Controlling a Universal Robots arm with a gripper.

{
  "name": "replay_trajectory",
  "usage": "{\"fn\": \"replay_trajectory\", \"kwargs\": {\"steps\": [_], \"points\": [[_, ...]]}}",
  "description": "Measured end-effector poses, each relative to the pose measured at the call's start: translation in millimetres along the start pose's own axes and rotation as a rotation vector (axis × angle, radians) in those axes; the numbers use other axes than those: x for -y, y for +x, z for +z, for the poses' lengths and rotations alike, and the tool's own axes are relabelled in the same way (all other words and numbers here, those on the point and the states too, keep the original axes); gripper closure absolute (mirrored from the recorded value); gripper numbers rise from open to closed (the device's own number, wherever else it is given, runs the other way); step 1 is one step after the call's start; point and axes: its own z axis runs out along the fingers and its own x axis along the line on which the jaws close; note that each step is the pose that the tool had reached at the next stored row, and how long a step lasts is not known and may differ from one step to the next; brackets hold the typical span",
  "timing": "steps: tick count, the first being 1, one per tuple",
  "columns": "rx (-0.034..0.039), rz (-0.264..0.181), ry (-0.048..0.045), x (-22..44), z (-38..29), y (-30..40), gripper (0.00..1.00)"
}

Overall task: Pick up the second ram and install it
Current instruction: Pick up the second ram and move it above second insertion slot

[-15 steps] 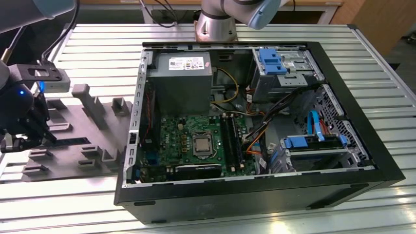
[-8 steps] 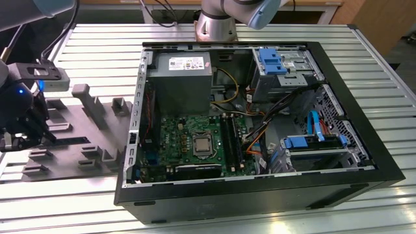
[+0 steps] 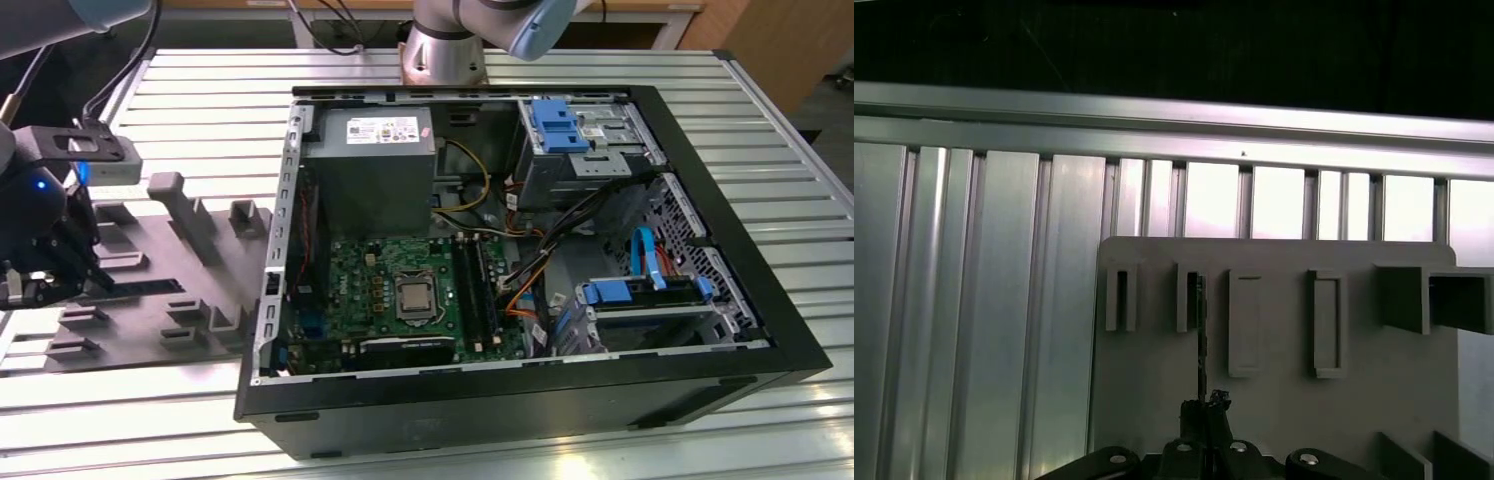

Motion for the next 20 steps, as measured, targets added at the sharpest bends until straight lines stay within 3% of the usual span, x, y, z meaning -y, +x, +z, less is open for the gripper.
{"fn": "replay_trajectory", "kwargs": {"steps": [20], "points": [[0.0014,0.000,0.0006,-0.1,-5.3,-0.9,0.88]]}}
